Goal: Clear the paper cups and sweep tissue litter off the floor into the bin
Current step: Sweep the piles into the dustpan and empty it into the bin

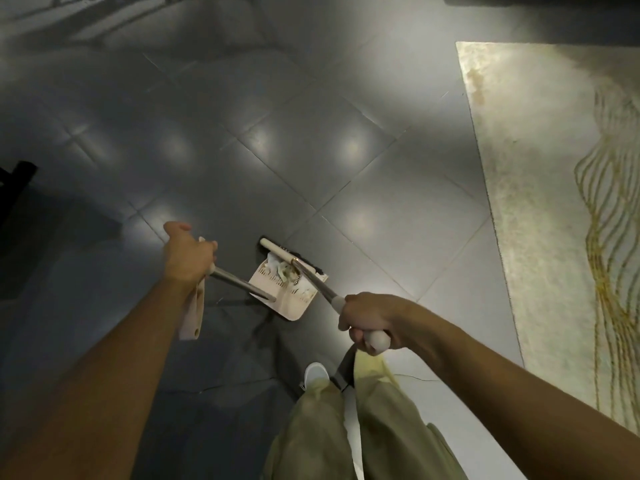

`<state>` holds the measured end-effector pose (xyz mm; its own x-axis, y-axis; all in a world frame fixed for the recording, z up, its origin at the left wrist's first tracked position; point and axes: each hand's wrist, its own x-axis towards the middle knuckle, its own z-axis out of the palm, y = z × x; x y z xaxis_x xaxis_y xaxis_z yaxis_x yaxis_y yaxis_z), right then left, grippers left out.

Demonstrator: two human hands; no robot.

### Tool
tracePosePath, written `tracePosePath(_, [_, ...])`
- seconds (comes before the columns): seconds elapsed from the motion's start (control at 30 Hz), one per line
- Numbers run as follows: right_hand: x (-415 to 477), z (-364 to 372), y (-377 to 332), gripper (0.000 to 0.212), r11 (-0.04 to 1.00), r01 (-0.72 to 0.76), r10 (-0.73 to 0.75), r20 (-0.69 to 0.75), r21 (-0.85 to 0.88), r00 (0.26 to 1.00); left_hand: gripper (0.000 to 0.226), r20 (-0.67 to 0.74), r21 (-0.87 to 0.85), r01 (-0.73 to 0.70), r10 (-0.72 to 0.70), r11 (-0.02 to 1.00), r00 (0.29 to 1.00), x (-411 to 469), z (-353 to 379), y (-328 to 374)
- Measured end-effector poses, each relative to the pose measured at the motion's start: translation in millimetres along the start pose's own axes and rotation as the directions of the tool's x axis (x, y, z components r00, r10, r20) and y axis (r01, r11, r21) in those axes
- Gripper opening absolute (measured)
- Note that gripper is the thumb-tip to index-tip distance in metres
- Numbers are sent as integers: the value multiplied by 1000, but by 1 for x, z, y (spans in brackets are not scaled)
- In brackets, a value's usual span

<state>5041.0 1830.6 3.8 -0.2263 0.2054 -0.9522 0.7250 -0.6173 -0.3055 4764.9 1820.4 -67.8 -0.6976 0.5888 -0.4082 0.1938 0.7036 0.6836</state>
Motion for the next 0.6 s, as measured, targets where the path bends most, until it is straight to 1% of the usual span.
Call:
tracePosePath(0.07, [-10,-6,-2,12,999,-15,14,13,48,1000,49,-24,-4,-2,1,1000,1000,-2,-5,-4])
tracePosePath(0.13, [-19,-11,-5,13,996,1,-2,16,93,1000,48,-46,15,9,-8,1000,999,-9,-11,-6])
tracePosePath(0.2, [-28,-15,-7,11,986,5,-12,40,165,999,48,-60,7,15,-14,1000,998,-19,-16,-8])
tracePosePath(0.27, [-33,-18,-8,9,980,9,-23,69,201,997,46,-101,-8,6,-7,1000,995,-31,-21,-11])
tracePosePath(0.3, [-35,-19,-7,11,980,20,-37,78,197,996,46,-135,-26,-16,13,1000,991,-37,-24,-13])
tracePosePath(0.37, [-37,-21,-2,22,984,60,-76,91,165,993,46,-223,-25,-35,29,999,974,-53,-32,-18])
tracePosePath(0.43, [-38,-24,8,34,987,104,-117,107,122,987,42,-297,-38,-7,-4,999,955,-75,-39,-21])
tracePosePath(0.5, [-39,-28,17,41,987,137,-148,123,88,981,43,-368,-84,18,-48,996,929,-99,-41,-23])
tracePosePath(0.6, [-44,-37,30,45,983,182,-185,165,34,969,40,-478,-104,44,-89,994,874,-145,-35,-24])
